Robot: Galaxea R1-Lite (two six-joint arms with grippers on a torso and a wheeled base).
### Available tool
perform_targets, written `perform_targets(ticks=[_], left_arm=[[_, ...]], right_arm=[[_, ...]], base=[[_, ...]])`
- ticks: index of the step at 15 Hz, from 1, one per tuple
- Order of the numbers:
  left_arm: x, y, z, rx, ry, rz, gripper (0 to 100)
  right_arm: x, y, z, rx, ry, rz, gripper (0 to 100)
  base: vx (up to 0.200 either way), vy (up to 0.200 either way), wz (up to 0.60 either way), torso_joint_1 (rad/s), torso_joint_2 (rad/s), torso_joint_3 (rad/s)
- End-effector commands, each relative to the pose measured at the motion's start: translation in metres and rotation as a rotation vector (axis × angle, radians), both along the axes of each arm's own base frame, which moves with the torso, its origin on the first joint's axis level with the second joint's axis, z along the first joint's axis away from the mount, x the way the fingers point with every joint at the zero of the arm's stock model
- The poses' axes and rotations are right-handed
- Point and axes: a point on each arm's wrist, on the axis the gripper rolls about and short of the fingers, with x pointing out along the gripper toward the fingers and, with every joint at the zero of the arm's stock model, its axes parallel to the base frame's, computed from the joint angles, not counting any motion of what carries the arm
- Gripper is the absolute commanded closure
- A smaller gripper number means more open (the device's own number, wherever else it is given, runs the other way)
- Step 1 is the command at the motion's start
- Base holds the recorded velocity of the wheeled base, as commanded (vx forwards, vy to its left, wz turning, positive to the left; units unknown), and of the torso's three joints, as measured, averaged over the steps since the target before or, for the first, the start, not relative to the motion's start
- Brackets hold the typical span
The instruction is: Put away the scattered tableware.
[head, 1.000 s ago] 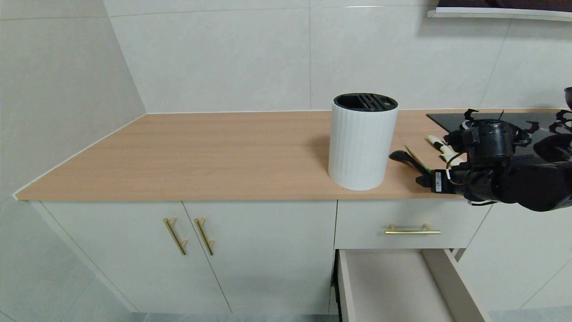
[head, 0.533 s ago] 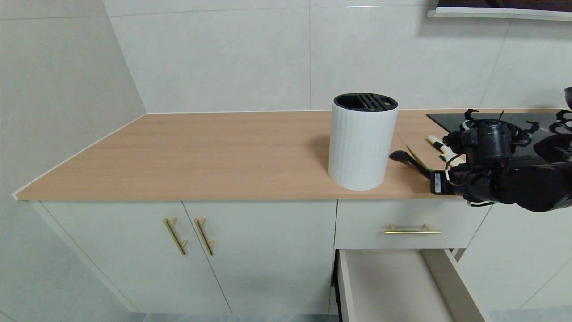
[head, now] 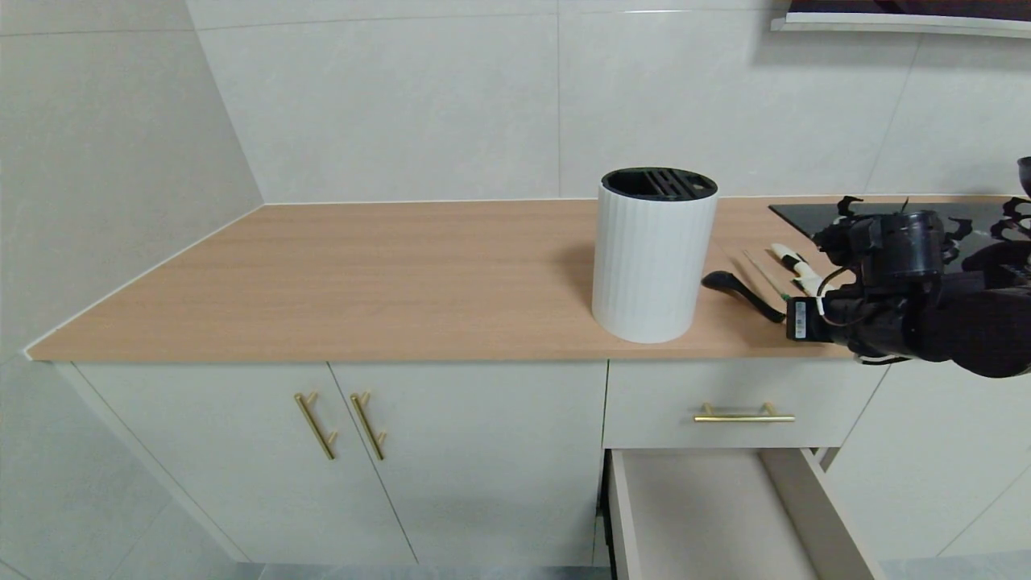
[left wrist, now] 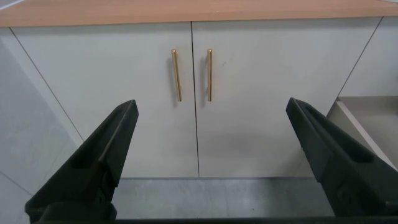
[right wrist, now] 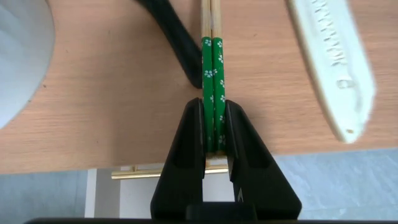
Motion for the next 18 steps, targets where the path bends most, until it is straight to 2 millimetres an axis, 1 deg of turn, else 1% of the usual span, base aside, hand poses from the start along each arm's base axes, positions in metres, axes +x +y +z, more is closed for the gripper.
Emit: perform_targets(ticks=[1, 3, 4, 6, 7, 9, 10, 11, 12, 13, 15, 16, 18], left_arm=[[0.000, 0.000, 0.000, 0.000, 0.000, 0.000, 0], [0.000, 0.000, 0.000, 0.000, 0.000, 0.000, 0], [0.000, 0.000, 0.000, 0.000, 0.000, 0.000, 0], [0.000, 0.000, 0.000, 0.000, 0.000, 0.000, 0], [0.000, 0.000, 0.000, 0.000, 0.000, 0.000, 0], [0.000, 0.000, 0.000, 0.000, 0.000, 0.000, 0], [0.000, 0.000, 0.000, 0.000, 0.000, 0.000, 0], [0.000, 0.000, 0.000, 0.000, 0.000, 0.000, 0], [0.000, 0.000, 0.000, 0.000, 0.000, 0.000, 0], [0.000, 0.000, 0.000, 0.000, 0.000, 0.000, 0], [0.000, 0.000, 0.000, 0.000, 0.000, 0.000, 0], [0.000, 0.000, 0.000, 0.000, 0.000, 0.000, 0], [0.000, 0.000, 0.000, 0.000, 0.000, 0.000, 0]], right_arm=[[-0.038, -0.008, 0.032, 0.014, -0.073, -0.004, 100], [-0.072, -0.017, 0.049, 0.018, -0.081, -0.010, 100], [-0.083, -0.018, 0.053, 0.019, -0.071, -0.009, 100], [-0.114, -0.022, 0.060, 0.028, -0.031, 0.023, 100], [-0.119, -0.022, 0.061, 0.034, -0.026, 0.036, 100], [-0.154, -0.024, 0.065, 0.070, 0.006, 0.137, 100], [-0.158, -0.024, 0.066, 0.073, 0.011, 0.144, 100], [-0.181, -0.021, 0.072, 0.082, 0.073, 0.208, 100], [-0.192, -0.019, 0.077, 0.085, 0.116, 0.246, 100], [-0.202, -0.016, 0.080, 0.096, 0.154, 0.300, 100], [-0.214, -0.009, 0.078, 0.129, 0.247, 0.427, 100], [-0.215, -0.008, 0.077, 0.130, 0.259, 0.438, 100], [-0.216, -0.001, 0.067, 0.111, 0.307, 0.505, 100]], base=[[0.000, 0.000, 0.00, 0.000, 0.00, 0.000], [0.000, 0.000, 0.00, 0.000, 0.00, 0.000], [0.000, 0.000, 0.00, 0.000, 0.00, 0.000], [0.000, 0.000, 0.00, 0.000, 0.00, 0.000], [0.000, 0.000, 0.00, 0.000, 0.00, 0.000], [0.000, 0.000, 0.00, 0.000, 0.00, 0.000], [0.000, 0.000, 0.00, 0.000, 0.00, 0.000], [0.000, 0.000, 0.00, 0.000, 0.00, 0.000], [0.000, 0.000, 0.00, 0.000, 0.00, 0.000], [0.000, 0.000, 0.00, 0.000, 0.00, 0.000], [0.000, 0.000, 0.00, 0.000, 0.00, 0.000], [0.000, 0.000, 0.00, 0.000, 0.00, 0.000], [0.000, 0.000, 0.00, 0.000, 0.00, 0.000]])
